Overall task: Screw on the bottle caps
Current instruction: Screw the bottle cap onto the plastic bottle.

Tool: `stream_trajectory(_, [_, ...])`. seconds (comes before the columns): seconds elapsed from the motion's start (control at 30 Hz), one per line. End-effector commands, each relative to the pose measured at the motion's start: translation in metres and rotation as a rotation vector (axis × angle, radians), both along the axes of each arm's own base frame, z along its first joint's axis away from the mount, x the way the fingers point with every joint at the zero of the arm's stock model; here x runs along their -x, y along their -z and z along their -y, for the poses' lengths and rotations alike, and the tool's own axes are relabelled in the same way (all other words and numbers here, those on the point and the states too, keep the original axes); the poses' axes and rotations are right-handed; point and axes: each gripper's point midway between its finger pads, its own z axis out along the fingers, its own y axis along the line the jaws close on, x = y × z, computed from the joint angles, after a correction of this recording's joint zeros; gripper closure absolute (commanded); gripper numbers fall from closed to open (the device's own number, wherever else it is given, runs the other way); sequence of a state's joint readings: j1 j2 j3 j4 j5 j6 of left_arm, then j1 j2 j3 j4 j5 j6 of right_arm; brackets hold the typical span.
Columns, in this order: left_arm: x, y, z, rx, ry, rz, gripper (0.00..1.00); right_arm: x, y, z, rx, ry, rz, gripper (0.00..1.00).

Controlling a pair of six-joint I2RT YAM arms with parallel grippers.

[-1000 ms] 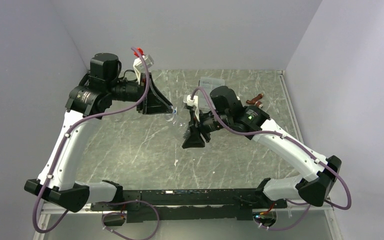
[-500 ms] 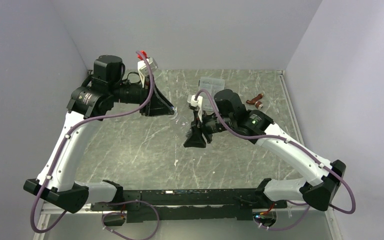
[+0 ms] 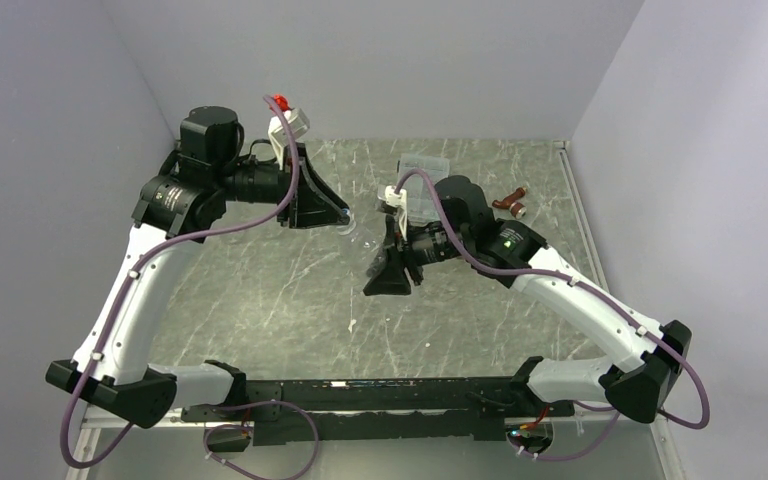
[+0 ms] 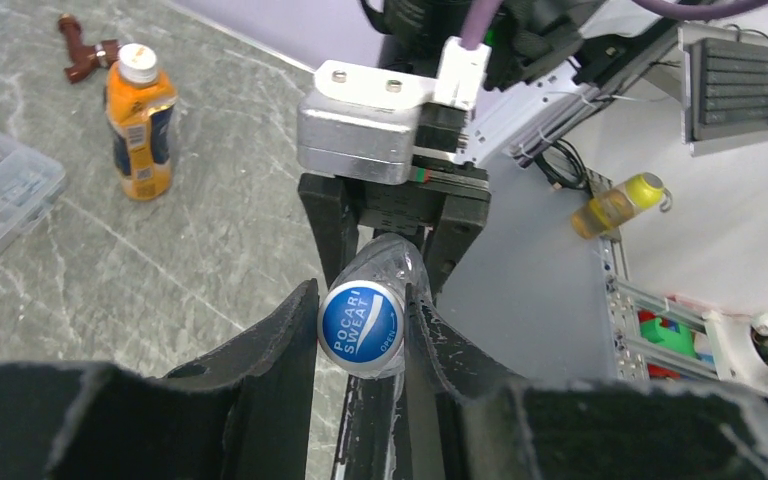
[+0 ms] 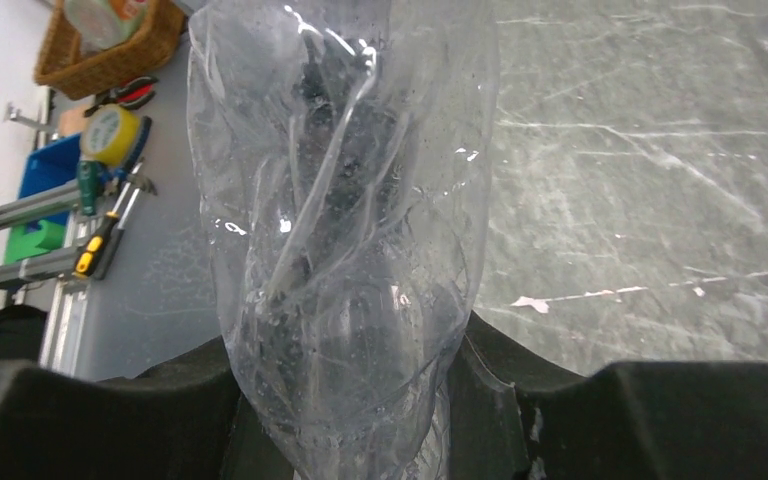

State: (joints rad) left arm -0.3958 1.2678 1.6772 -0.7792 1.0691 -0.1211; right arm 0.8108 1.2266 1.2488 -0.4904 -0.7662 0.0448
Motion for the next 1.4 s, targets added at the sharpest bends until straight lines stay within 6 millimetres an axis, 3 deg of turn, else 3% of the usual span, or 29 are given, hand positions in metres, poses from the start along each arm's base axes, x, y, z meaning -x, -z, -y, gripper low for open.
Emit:
stream_trajectory(0.0, [0.023, -0.006, 0.001, 0.043, 0.119, 0.006, 1.00, 0.023, -0.069, -0.010, -0.242, -0.188, 0.122, 0.80])
stream_trajectory(0.2, [0.044, -0.027, -0.001, 0.118, 0.197, 0.056, 1.00, 0.035, -0.100, -0.007, -0.340, -0.233, 0.158, 0.81])
stream_trajectory(0.47, [0.057, -0.043, -0.003, 0.174, 0.274, 0.107, 1.00, 0.042, -0.120, -0.009, -0.415, -0.283, 0.163, 0.82])
stream_trajectory(0.7, [0.066, -0.050, -0.004, 0.187, 0.330, 0.119, 1.00, 0.048, -0.128, -0.010, -0.436, -0.333, 0.183, 0.81])
stream_trajectory(0.93, [0.068, -0.050, -0.005, 0.183, 0.344, 0.123, 0.95, 0.046, -0.120, -0.011, -0.406, -0.317, 0.169, 0.81])
stream_trajectory(0.97, [0.068, -0.051, -0.005, 0.182, 0.336, 0.127, 0.93, 0.045, -0.120, -0.011, -0.403, -0.311, 0.171, 0.81])
stream_trajectory(1.07, [0.064, -0.055, -0.004, 0.177, 0.308, 0.139, 0.73, 0.042, -0.120, -0.011, -0.397, -0.290, 0.183, 0.81])
stream_trajectory(1.13, [0.059, -0.059, -0.004, 0.168, 0.271, 0.155, 0.47, 0.040, -0.119, -0.010, -0.391, -0.271, 0.192, 0.81])
stream_trajectory(1.23, [0.051, -0.067, -0.005, 0.166, 0.210, 0.188, 0.17, 0.037, -0.117, -0.009, -0.380, -0.241, 0.207, 0.82])
stream_trajectory(1.37, [0.043, -0.081, -0.010, 0.183, 0.153, 0.227, 0.02, 0.032, -0.113, -0.007, -0.365, -0.198, 0.223, 0.82])
